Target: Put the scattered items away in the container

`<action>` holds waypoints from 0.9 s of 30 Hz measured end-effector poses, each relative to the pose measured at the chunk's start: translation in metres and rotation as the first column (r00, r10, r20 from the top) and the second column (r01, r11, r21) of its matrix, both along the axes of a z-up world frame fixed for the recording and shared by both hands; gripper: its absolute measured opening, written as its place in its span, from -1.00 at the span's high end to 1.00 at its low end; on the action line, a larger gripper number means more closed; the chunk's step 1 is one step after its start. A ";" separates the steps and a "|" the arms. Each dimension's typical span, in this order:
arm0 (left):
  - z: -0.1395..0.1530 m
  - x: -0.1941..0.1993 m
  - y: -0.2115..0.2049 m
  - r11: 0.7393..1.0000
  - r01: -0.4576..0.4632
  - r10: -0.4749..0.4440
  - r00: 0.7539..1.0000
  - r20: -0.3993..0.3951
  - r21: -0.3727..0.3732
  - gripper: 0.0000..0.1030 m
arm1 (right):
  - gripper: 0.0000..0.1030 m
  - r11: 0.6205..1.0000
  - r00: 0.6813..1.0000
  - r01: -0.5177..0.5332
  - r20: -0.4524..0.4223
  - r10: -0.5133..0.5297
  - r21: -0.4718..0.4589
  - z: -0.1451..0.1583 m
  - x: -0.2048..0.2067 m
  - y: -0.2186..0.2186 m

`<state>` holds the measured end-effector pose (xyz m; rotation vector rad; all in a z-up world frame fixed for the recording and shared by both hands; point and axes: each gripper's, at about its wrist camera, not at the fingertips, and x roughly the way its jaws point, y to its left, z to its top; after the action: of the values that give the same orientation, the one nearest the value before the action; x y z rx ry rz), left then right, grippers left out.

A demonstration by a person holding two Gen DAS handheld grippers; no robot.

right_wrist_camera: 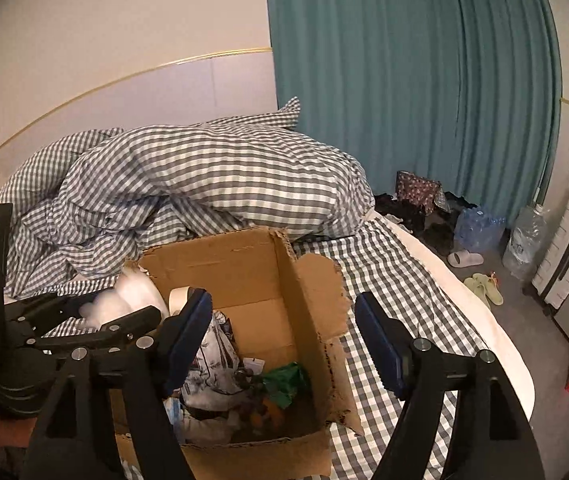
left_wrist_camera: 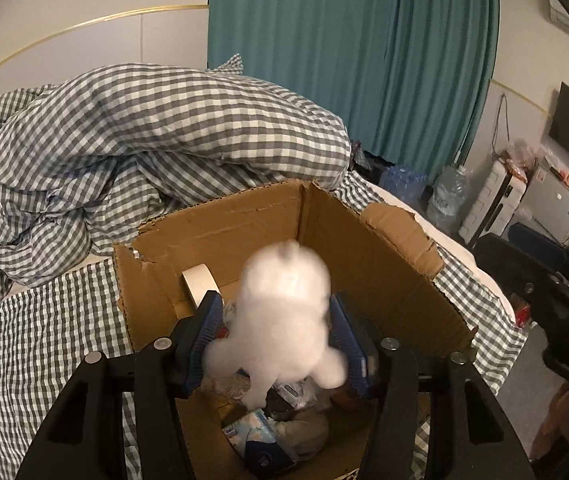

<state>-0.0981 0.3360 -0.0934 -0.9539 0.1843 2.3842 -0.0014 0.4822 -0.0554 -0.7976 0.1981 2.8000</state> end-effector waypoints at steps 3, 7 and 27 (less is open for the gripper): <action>0.003 0.000 -0.002 1.000 -0.013 0.013 1.000 0.001 0.014 -0.94 | -0.58 1.000 1.000 0.012 -0.002 -0.012 -0.001 0.000 0.003 0.001; 0.011 0.003 -0.009 0.999 -0.035 0.035 0.999 -0.017 0.017 -1.00 | -0.63 1.000 1.000 0.020 -0.003 -0.020 -0.009 0.003 0.007 0.001; 0.063 0.040 -0.093 0.989 -0.150 0.149 0.979 -0.137 0.000 -1.00 | -0.99 1.000 0.997 0.006 -0.076 -0.007 -0.005 0.047 0.033 -0.062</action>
<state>-0.0577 0.2426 -0.0309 -0.8355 0.1826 2.5917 0.0316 0.4204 -0.0088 -0.6905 0.2195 2.8271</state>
